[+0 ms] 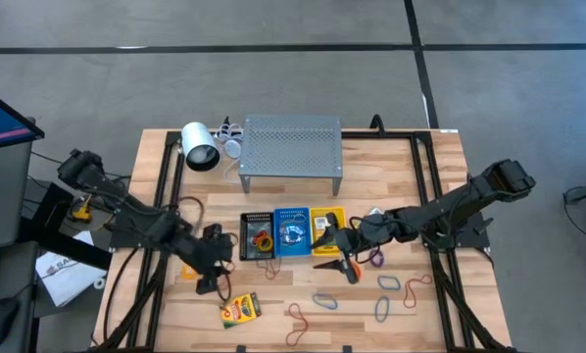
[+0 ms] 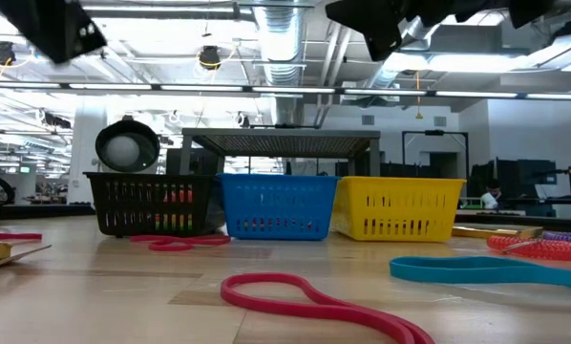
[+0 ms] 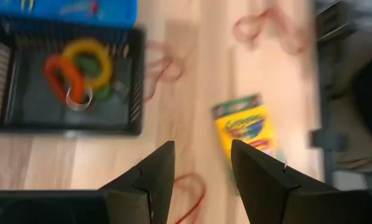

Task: Pick & Place Office Desk Supplies
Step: Put the red rubber band into the blue basket

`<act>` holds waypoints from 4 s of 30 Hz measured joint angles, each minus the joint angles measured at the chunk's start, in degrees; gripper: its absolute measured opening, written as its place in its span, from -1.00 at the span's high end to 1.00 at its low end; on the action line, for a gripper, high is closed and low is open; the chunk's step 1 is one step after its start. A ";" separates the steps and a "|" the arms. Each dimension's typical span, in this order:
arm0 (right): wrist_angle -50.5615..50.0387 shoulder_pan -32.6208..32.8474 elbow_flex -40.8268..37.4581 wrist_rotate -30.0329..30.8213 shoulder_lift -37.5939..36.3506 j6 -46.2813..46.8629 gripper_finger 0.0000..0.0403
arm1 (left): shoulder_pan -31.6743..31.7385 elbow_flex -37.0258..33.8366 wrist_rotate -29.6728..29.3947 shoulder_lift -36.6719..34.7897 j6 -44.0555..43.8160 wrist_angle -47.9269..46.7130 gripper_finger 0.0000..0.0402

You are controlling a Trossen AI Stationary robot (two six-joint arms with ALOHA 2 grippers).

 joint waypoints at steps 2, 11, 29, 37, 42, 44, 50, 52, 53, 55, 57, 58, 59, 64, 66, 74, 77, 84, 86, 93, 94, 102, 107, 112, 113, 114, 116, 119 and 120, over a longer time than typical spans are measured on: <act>-0.14 0.66 0.00 0.00 0.00 0.00 -0.16 | 0.30 0.00 0.95 2.73 -1.38 -1.35 0.24; -3.93 3.20 -0.60 0.00 0.00 0.00 -0.16 | 0.21 0.00 4.58 11.91 -9.15 -1.55 0.24; -3.54 3.24 -7.45 4.70 0.02 6.03 -0.16 | 0.12 -0.02 4.53 20.56 -37.25 -0.17 0.24; -2.96 4.01 -7.45 4.70 0.02 6.01 -0.16 | 0.12 -0.04 6.62 24.03 -39.11 -0.20 0.24; -2.13 3.94 -7.45 4.74 0.02 5.79 -0.16 | 0.12 -0.09 7.17 24.89 -39.13 -0.21 0.24; -2.13 3.94 -7.45 4.70 0.02 5.77 -0.16 | 0.12 -0.41 7.17 24.88 -39.14 0.11 0.24; -1.96 3.92 -7.45 4.72 0.02 5.62 -0.16 | 0.12 -2.29 7.24 24.88 -40.22 1.28 0.27; -1.96 3.94 -7.45 4.72 0.02 5.62 -0.16 | 0.12 -2.49 7.26 24.88 -40.27 1.99 0.28; -1.96 3.94 -7.45 4.71 0.02 5.60 -0.16 | 0.12 -2.49 7.26 24.88 -40.27 2.13 0.29; -1.96 3.94 -7.43 4.70 0.02 5.60 -0.16 | 0.12 -2.49 7.26 24.88 -40.27 2.46 0.31; -1.96 3.94 -7.43 4.72 0.02 5.60 -0.16 | 0.12 -2.49 7.26 24.88 -40.25 3.05 0.32; -1.96 3.94 -7.43 4.71 0.02 5.60 -0.16 | 0.12 -2.49 7.26 24.88 -40.25 3.06 0.33; -1.94 3.94 -7.43 4.72 0.02 5.60 -0.16 | 0.12 -2.49 7.23 24.88 -40.26 3.06 0.33; -1.95 3.94 -7.43 4.70 0.02 5.60 -0.16 | 0.12 -2.49 7.10 25.59 -40.25 3.29 0.37; -1.94 3.94 -7.41 4.70 0.02 5.60 -0.16 | 0.12 -2.45 7.10 26.01 -40.24 3.39 0.38; -1.92 3.94 -7.39 4.70 0.02 5.62 -0.16 | 0.12 -2.43 7.43 26.10 -40.23 3.16 0.48; -1.86 3.94 -7.39 4.70 0.02 5.62 -0.16 | 0.12 -2.45 7.60 26.10 -40.21 2.80 0.56; -1.85 3.94 -7.39 4.70 0.02 5.62 -0.16 | 0.21 -2.49 8.84 26.10 -39.03 2.25 0.92; -1.85 3.94 -7.39 4.70 0.02 5.62 -0.16 | 0.37 -2.49 9.30 26.10 -38.73 2.33 0.97; -1.85 3.94 -7.39 4.70 0.02 5.64 -0.16 | 0.80 -2.56 11.25 25.01 -38.61 1.66 0.99; -1.80 3.94 -7.39 4.70 0.02 5.71 -0.16 | 0.80 -2.56 11.45 24.21 -38.62 0.83 0.99; -1.07 3.94 -7.39 4.66 0.02 6.01 -0.16 | 0.80 -2.56 9.17 14.98 -38.42 -2.24 1.00; -1.06 3.94 -7.39 4.56 0.02 6.02 -0.16 | 0.80 -2.56 5.41 8.30 -37.98 -4.83 1.00; -1.06 3.94 -7.39 4.50 0.02 6.03 -0.16 | 0.82 -2.56 3.25 2.57 -37.31 -6.58 1.00; -1.06 3.94 -7.39 4.50 0.02 6.03 -0.16 | 0.82 -2.56 2.86 1.57 -37.32 -6.62 1.00; -1.09 3.94 -7.39 4.50 0.02 6.03 -0.16 | 0.82 -2.55 2.65 0.70 -37.16 -6.64 1.00; -1.06 3.94 -7.39 4.50 0.02 6.03 -0.16 | 0.84 -2.54 2.54 -1.03 -36.22 -6.63 1.00; -1.05 3.94 -7.39 4.50 0.02 6.05 -0.16 | 0.84 -2.54 2.62 -2.90 -34.67 -6.56 1.00; -0.99 3.94 -7.39 4.50 0.02 6.04 -0.16 | 0.84 -2.54 2.99 -3.42 -33.97 -6.50 1.00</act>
